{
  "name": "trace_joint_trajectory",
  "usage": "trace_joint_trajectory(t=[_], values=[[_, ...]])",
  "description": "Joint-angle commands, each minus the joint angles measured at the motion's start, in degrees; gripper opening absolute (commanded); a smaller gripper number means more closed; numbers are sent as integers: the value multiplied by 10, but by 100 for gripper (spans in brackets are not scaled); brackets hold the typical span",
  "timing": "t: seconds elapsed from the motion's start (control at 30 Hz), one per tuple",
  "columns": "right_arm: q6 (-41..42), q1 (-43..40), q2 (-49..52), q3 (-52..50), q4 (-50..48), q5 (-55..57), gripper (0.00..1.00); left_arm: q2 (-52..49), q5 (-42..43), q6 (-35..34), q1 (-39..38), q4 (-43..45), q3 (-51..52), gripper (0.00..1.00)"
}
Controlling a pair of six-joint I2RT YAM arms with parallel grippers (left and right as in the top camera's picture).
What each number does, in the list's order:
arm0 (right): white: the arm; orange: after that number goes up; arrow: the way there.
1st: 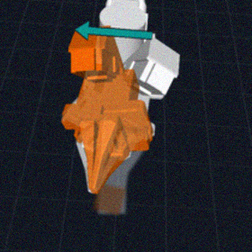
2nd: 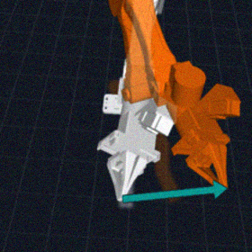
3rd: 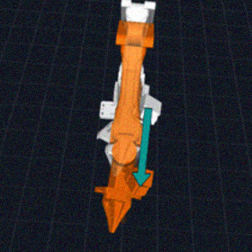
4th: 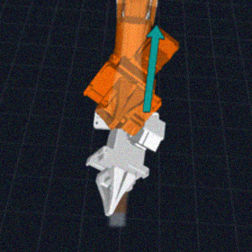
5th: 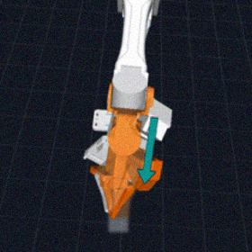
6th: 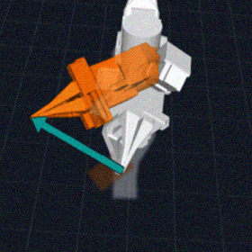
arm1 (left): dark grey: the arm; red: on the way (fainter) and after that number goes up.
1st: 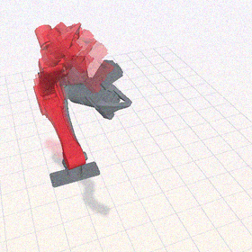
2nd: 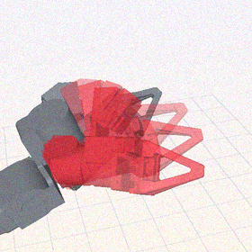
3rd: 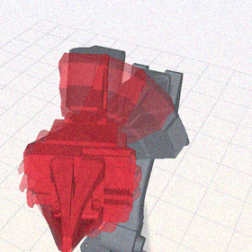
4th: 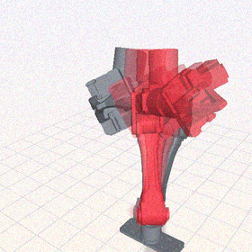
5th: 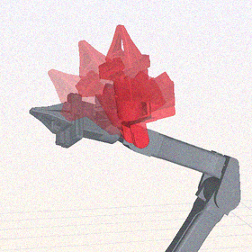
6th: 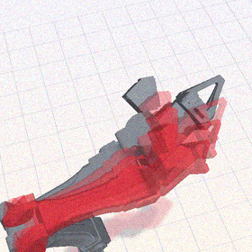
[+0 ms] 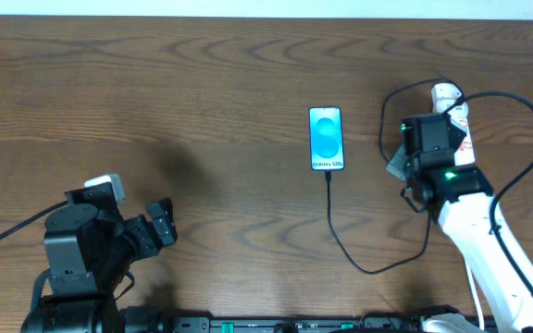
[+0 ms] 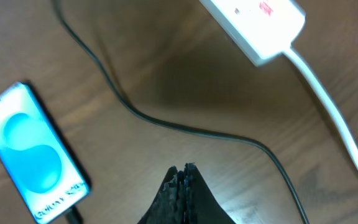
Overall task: Plug charger to phone and switch on socket
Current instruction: 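Move the right gripper over the power strip's orange switch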
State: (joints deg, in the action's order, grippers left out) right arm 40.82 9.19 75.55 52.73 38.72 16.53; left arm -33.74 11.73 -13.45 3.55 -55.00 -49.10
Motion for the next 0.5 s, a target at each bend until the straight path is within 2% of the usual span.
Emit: trace_joint_trajectory(t=[0.0, 0.17, 0.27, 0.37, 0.47], values=[[-28, -68, -2, 20, 25, -94, 1, 0, 3, 5, 2, -10, -1, 98], [-28, -186, -2, 76, 116, -198, 1, 0, 3, 5, 2, -15, -1, 98], [-28, -241, -2, 93, 135, -261, 4, 3, 3, 5, 2, -15, -1, 98], [-28, -273, -3, 94, 149, -311, 1, 9, 3, 5, 2, -15, -1, 98], [-27, -279, -3, 93, 159, -295, 1, 22, 3, 5, 2, -15, -1, 98]])
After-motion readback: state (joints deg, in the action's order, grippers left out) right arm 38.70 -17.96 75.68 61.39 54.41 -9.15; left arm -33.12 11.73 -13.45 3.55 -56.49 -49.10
